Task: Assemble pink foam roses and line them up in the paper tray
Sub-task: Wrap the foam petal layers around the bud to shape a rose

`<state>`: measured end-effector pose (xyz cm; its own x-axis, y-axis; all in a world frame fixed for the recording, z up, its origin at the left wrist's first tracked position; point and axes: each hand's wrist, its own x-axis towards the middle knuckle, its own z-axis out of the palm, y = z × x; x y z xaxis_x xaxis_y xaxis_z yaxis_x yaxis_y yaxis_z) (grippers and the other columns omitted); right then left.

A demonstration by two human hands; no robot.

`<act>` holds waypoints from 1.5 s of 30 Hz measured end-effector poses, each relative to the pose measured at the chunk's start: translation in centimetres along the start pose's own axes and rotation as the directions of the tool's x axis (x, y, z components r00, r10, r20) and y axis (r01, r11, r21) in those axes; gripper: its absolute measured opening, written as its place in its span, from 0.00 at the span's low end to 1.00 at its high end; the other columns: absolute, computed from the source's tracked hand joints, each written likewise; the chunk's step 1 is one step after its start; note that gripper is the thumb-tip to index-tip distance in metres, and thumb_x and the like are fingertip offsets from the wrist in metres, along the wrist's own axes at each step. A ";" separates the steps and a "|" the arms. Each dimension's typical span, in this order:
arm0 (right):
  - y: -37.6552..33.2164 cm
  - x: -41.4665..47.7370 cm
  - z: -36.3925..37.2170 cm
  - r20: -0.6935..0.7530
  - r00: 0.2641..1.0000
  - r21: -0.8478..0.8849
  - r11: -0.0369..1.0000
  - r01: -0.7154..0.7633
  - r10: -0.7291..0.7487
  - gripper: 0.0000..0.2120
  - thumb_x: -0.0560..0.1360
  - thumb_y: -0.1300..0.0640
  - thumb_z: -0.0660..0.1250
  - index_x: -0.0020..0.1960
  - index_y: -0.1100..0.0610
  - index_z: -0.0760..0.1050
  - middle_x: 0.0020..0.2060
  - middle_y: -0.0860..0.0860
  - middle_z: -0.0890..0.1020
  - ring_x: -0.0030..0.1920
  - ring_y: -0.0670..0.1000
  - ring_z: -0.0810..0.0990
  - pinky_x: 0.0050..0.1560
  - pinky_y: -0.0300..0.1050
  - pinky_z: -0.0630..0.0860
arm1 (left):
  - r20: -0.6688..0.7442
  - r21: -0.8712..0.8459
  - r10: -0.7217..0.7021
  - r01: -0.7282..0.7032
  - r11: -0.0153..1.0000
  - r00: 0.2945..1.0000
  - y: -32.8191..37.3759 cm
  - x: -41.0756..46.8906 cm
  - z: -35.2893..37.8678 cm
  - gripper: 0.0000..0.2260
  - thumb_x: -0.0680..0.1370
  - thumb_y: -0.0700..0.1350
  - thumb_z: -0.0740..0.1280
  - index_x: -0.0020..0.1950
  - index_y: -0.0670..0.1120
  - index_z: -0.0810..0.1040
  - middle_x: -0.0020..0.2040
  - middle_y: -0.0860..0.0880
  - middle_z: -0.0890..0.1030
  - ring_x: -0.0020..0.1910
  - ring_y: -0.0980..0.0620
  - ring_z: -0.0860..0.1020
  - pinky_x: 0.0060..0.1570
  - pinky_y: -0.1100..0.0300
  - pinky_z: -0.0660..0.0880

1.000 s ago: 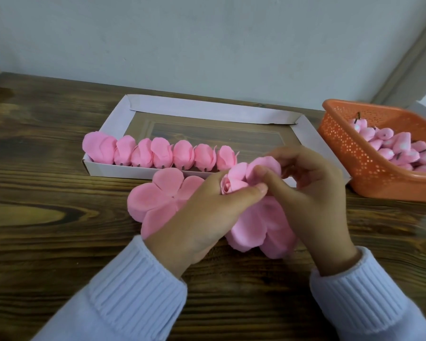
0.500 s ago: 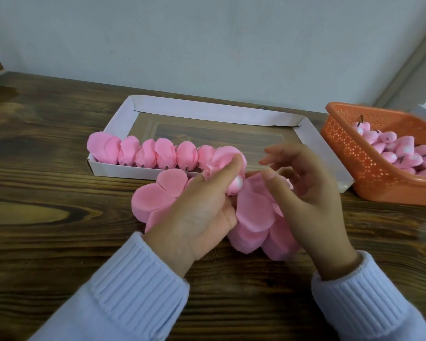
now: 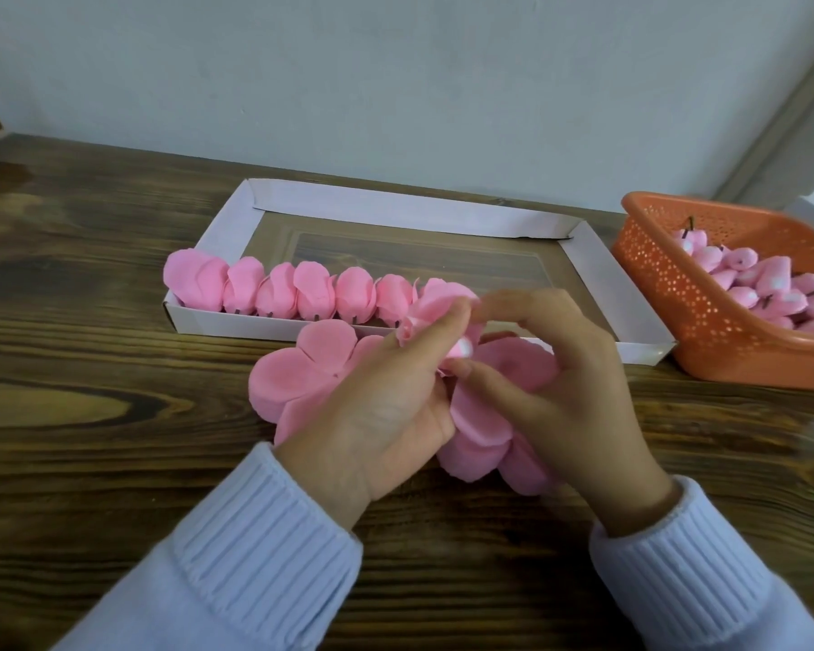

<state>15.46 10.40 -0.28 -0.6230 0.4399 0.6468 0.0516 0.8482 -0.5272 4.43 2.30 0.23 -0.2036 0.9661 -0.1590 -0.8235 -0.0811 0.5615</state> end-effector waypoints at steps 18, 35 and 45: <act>0.3 0.1 -0.7 0.137 0.983 0.128 0.982 -0.141 0.124 0.10 0.72 0.57 0.69 0.50 0.44 0.79 0.47 0.39 0.81 0.57 0.46 0.75 0.59 0.38 0.70 | 0.171 0.321 0.023 -0.078 0.944 0.985 -0.4 0.2 -1.0 0.22 0.73 0.40 0.65 0.66 0.36 0.74 0.65 0.33 0.75 0.66 0.39 0.74 0.68 0.44 0.70; 1.0 0.0 -0.6 -0.080 0.957 0.000 0.960 -0.281 0.280 0.05 0.72 0.60 0.71 0.43 0.51 0.77 0.35 0.42 0.80 0.40 0.42 0.78 0.38 0.31 0.73 | 0.007 0.255 0.143 -0.140 0.957 0.990 -0.2 0.8 -1.4 0.11 0.79 0.44 0.62 0.58 0.43 0.79 0.55 0.42 0.84 0.56 0.43 0.82 0.57 0.48 0.78; -0.1 -0.3 -0.4 -0.217 0.973 0.047 0.996 -0.075 0.084 0.04 0.73 0.59 0.72 0.46 0.52 0.79 0.39 0.41 0.81 0.39 0.45 0.79 0.40 0.39 0.77 | 0.117 0.572 0.218 -0.245 0.783 0.969 -0.9 0.8 -1.9 0.12 0.74 0.47 0.70 0.56 0.47 0.83 0.56 0.41 0.83 0.59 0.42 0.80 0.62 0.37 0.73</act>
<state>15.95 10.31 -0.16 -0.4319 0.5628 0.7048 0.0611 0.7979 -0.5997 3.99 2.63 -1.93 -0.3145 0.9471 0.0633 -0.2920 -0.1600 0.9429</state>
